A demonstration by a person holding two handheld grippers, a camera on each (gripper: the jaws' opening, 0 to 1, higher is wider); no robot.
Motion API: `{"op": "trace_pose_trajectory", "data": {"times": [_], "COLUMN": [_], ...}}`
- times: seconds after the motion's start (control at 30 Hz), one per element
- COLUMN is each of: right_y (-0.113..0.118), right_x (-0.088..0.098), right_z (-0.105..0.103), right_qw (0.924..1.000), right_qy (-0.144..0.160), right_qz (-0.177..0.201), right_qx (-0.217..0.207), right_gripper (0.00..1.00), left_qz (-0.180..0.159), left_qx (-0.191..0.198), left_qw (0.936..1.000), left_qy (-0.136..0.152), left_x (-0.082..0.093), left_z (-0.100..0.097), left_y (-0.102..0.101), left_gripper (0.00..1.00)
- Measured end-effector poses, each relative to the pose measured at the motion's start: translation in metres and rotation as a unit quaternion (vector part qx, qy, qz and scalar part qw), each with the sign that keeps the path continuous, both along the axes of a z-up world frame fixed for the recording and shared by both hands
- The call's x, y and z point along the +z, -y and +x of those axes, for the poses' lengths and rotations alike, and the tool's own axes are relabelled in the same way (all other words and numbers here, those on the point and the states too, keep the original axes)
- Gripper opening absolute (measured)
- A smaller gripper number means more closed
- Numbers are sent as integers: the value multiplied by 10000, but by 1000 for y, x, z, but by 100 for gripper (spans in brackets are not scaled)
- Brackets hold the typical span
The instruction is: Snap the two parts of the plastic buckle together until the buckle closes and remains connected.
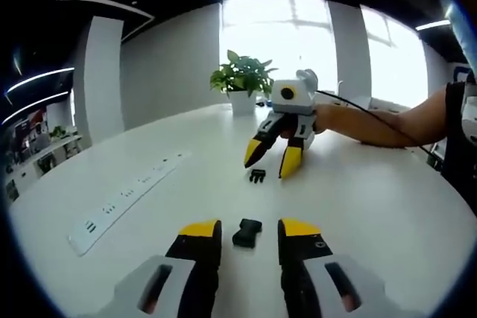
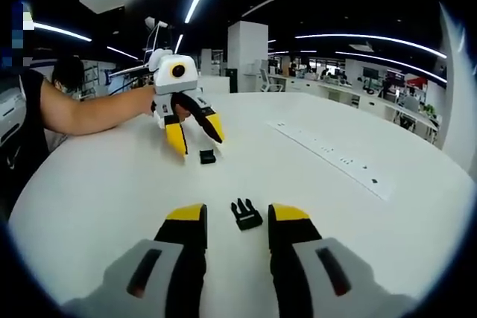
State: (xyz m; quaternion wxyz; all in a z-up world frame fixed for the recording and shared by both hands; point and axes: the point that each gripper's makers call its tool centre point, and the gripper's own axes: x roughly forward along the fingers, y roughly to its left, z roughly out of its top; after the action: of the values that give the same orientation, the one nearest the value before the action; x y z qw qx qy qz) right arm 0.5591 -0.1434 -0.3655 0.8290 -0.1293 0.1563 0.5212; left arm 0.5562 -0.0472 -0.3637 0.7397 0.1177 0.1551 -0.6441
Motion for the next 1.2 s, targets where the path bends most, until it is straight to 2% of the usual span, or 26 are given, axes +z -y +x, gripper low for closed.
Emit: {"op": "trace_pose_trajectory", "data": {"times": [0.37,0.57,0.67,0.9,1.0,1.2], "right_y": [2,4,5,5,4,5], "right_x": [-2,-2,-4,-3,-5,-6], "right_z": [1,3,2,2,4,5], "right_qw": [10000,10000,10000,10000,10000,10000], "right_qy": [-2,21,9,-12,-39,-16], "right_qz": [-22,-42,-74,-15,-33,-49], "right_qx": [-14,-37,-9,-16,-24,-1], "right_gripper": [31,29,29,29,31,31], "left_qz": [78,373,350,230,124,225], "left_qx": [-33,-94,-114,-62,-95,-123], "left_qw": [9998,9993,9993,9997,9998,9996], "left_qy": [-152,6,89,-33,-143,-141], "left_x": [-5,-16,-15,-13,-10,-15], "left_z": [0,2,1,4,2,3], "left_y": [-1,-3,0,1,2,4], "left_gripper": [33,32,27,26,23,24]}}
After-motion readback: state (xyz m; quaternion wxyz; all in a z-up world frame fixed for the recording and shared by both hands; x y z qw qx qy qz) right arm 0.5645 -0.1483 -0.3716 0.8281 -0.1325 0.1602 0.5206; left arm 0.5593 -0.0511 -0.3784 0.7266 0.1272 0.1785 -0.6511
